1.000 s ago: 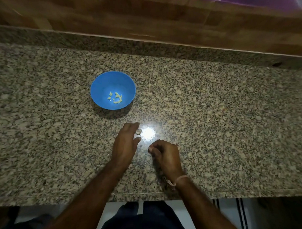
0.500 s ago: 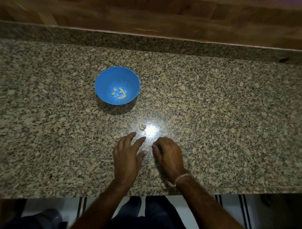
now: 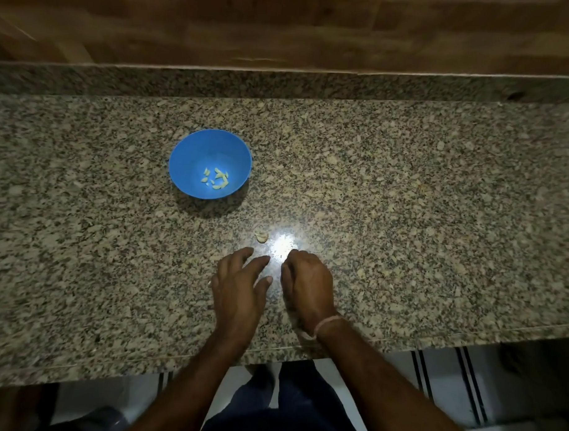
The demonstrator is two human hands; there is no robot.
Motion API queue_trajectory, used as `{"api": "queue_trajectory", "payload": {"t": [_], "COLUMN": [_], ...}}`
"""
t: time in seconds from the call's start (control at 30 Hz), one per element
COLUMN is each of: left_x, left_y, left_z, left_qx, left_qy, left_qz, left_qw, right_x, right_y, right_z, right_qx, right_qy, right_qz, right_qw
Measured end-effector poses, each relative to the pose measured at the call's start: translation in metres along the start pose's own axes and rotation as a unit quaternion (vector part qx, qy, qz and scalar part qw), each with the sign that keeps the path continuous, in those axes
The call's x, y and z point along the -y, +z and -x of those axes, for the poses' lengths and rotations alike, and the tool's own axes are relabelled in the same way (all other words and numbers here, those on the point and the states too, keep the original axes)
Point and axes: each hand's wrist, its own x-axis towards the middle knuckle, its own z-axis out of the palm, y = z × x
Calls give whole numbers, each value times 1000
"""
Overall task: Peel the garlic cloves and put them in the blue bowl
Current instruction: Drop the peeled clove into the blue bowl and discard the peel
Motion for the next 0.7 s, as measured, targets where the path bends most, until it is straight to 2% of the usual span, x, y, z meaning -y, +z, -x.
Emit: {"api": "queue_trajectory", "payload": {"t": [0.07,0.1,0.17,0.23,0.3,0.37,0.5,0.7], "left_x": [-9,-14,-26,-29,-28,-29,-33,-38], "left_y": [-3,-4,-10,-13,-14,-15,-17,-25], "left_z": [-4,-7,-12,-13,-12,-10,-8,-12], "left_qx": [-3,3,21,18,24,28,29,5], "left_qy": [-18,-42,-111,-141,-141,-135,-144,-111], "left_qz": [74,129,219,253,274,275,297,268], "left_qw": [997,991,969,957,951,952,943,957], "right_x": [0,0,3,7,13,16,16,23], "right_y": [-5,-8,-18,-24,-28,-32,-38,-39], "right_z": [-6,-7,-4,2,6,5,4,7], "right_qx": [26,55,95,107,106,107,116,126], "right_qy": [96,154,235,284,313,308,262,282], "right_qz": [-132,-244,-429,-512,-540,-541,-527,-541], "right_qw": [986,956,867,804,774,775,800,782]}}
